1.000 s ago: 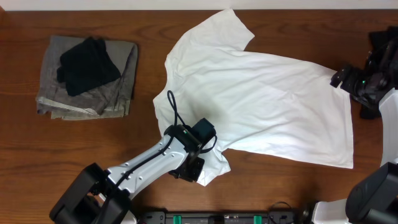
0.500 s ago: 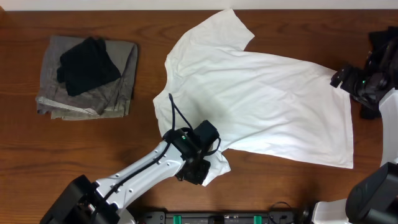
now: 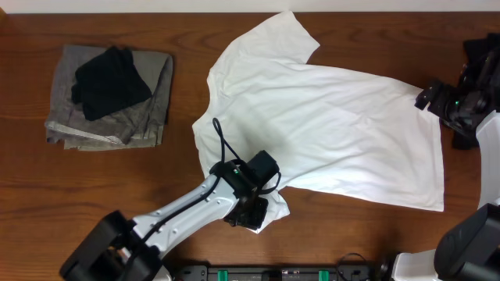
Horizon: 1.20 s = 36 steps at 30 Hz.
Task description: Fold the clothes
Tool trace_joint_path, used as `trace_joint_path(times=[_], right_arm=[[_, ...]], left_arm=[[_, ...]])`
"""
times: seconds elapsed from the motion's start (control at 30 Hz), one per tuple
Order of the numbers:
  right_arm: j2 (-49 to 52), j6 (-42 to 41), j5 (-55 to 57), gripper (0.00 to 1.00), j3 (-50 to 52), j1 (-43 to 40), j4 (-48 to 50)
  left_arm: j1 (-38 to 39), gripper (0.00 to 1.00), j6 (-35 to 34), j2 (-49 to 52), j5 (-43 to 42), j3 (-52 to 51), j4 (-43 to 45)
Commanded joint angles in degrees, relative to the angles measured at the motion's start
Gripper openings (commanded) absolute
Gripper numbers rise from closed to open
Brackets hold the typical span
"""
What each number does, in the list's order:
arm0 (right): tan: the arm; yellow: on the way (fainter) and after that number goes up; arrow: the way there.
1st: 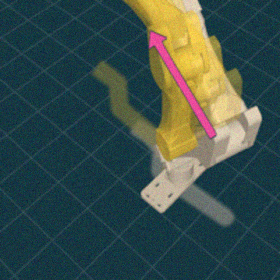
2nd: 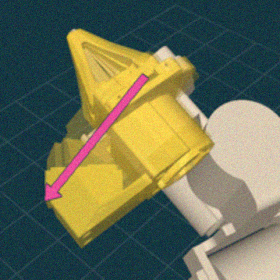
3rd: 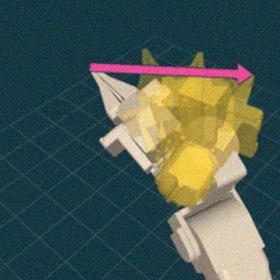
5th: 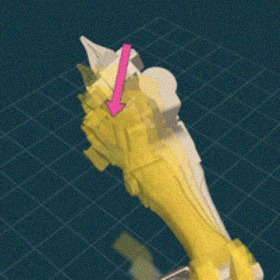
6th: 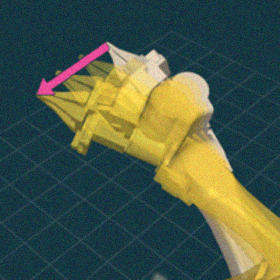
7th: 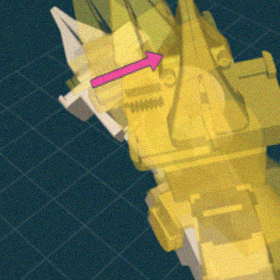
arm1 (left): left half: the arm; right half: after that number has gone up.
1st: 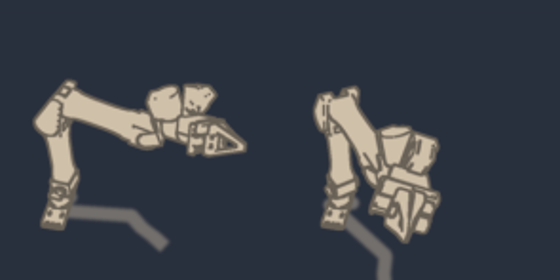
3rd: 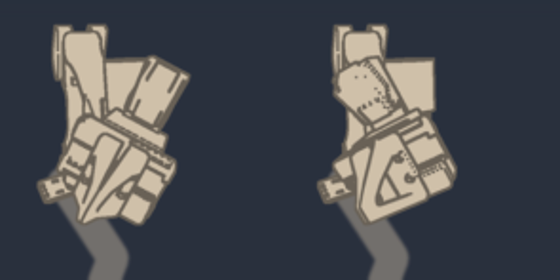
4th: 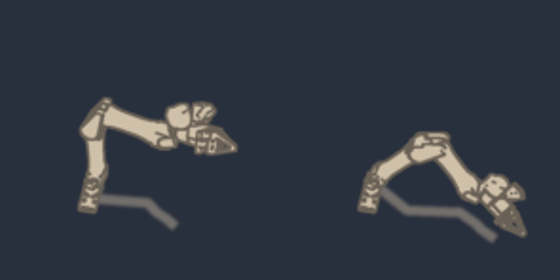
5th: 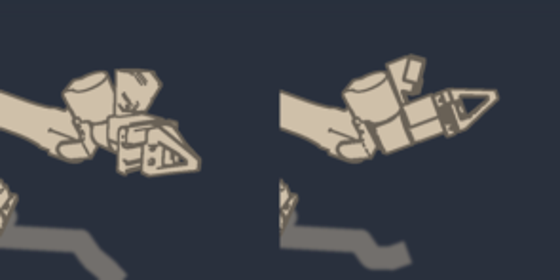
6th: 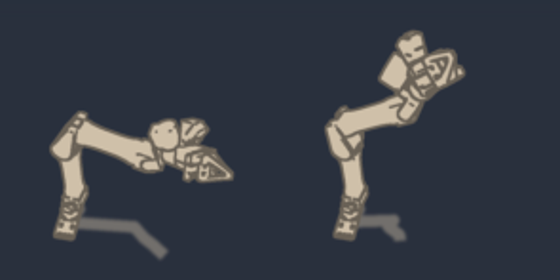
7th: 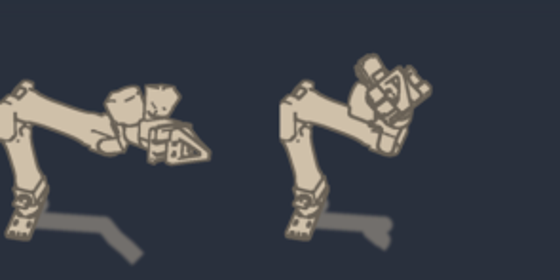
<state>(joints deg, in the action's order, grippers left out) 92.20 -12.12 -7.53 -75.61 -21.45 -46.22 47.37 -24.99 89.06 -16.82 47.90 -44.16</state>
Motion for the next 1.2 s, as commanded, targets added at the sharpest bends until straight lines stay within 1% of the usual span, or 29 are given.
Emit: trace_joint_path(times=[0.0,0.17,0.33,0.47,0.6,0.8,0.93,1.17], right_arm=[[0.00,0.42,0.00,0.99,-0.72,0.42,-0.04],[0.00,0.42,0.00,0.99,-0.72,0.42,-0.02],[0.00,0.42,0.00,0.99,-0.72,0.42,-0.02],[0.00,0.42,0.00,0.99,-0.72,0.42,-0.02],[0.00,0.42,0.00,0.99,-0.72,0.42,-0.02],[0.00,0.42,0.00,0.99,-0.72,0.42,-0.02],[0.00,0.42,0.00,0.99,-0.72,0.42,-0.02],[0.00,0.42,0.00,0.99,-0.72,0.42,-0.02]], left_arm=[[0.35,0.40,-1.46,2.95,-0.98,-0.04,0.22],[0.35,0.41,-1.44,6.29,-1.90,-0.04,1.44],[0.35,0.35,-0.70,6.36,-2.05,0.81,1.18],[0.33,0.32,-0.59,6.01,-2.03,2.08,-0.17],[0.33,0.32,-0.35,5.92,-2.03,2.27,0.48],[0.33,0.40,-0.42,5.95,-2.01,2.75,1.73],[0.35,0.43,-0.72,6.01,-2.01,2.75,3.02],[0.33,0.43,-1.99,7.96,-1.97,2.75,4.24]])
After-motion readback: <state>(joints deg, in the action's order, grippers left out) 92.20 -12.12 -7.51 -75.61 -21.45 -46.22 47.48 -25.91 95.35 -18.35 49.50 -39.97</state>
